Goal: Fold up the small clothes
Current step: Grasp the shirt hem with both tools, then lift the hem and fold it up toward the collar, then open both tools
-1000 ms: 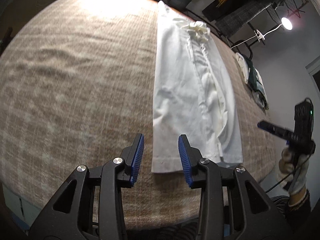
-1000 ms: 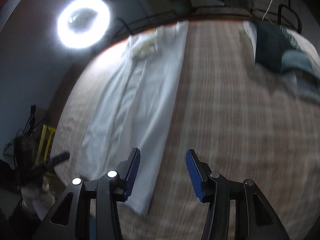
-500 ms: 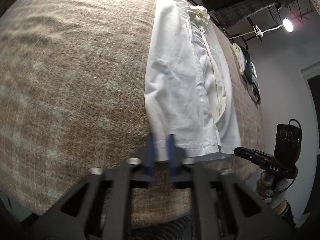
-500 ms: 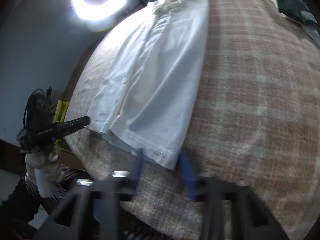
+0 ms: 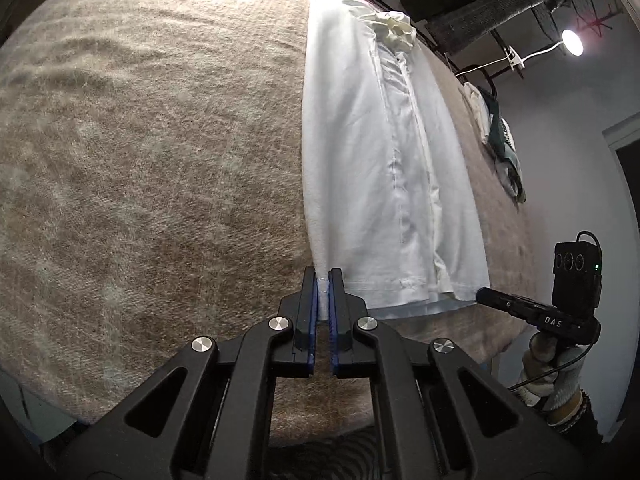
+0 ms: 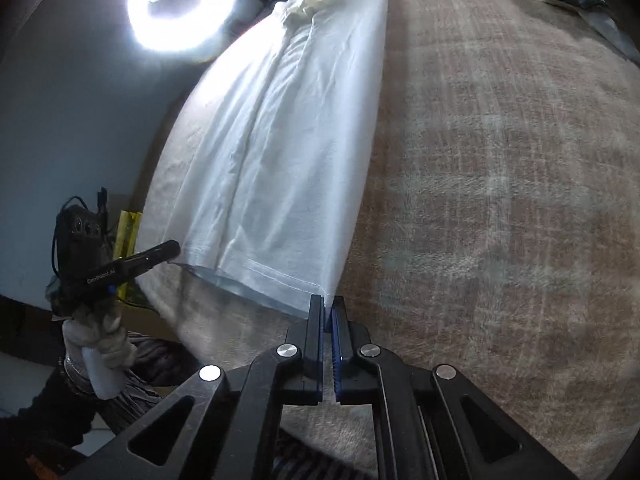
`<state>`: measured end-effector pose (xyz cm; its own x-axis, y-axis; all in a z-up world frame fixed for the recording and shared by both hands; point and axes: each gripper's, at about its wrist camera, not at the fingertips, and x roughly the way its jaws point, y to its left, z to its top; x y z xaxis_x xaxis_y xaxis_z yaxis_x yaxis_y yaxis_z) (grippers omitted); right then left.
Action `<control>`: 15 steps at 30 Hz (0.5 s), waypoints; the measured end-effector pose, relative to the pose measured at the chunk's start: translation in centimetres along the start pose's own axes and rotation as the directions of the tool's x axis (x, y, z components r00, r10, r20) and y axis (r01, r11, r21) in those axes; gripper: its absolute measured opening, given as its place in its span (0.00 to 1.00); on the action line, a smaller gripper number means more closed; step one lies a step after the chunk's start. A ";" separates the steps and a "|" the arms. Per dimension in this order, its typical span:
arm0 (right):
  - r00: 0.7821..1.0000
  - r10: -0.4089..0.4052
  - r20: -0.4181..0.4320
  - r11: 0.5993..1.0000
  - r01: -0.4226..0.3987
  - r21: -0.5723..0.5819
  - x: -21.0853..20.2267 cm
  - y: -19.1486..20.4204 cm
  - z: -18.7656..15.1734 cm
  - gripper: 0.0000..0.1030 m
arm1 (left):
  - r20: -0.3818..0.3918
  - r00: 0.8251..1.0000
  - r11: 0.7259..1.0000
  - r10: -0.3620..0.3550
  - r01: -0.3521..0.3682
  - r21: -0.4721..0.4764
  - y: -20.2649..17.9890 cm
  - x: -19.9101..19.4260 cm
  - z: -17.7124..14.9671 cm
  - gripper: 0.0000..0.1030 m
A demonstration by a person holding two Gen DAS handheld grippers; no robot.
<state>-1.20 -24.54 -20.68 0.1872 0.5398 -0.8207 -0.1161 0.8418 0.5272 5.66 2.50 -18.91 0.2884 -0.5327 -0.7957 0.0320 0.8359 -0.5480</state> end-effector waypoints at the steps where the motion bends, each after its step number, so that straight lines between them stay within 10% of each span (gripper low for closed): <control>1: 1.000 0.014 0.007 1.000 -0.014 -0.005 -0.3 0.1 0.2 0.00 | 0.003 1.000 1.000 -0.007 0.007 0.001 -0.1 -0.2 0.1 0.02; 15: 0.983 0.152 0.102 0.986 -0.158 0.051 -3.5 0.2 5.2 0.01 | 0.048 0.996 0.996 -0.069 0.072 -0.053 -1.7 -1.4 4.8 0.02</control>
<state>3.21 -26.32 -16.54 0.2662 0.6581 -0.7043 -0.0940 0.7449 0.6605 9.77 2.49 -15.65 0.3314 -0.5823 -0.7424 0.0018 0.7873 -0.6166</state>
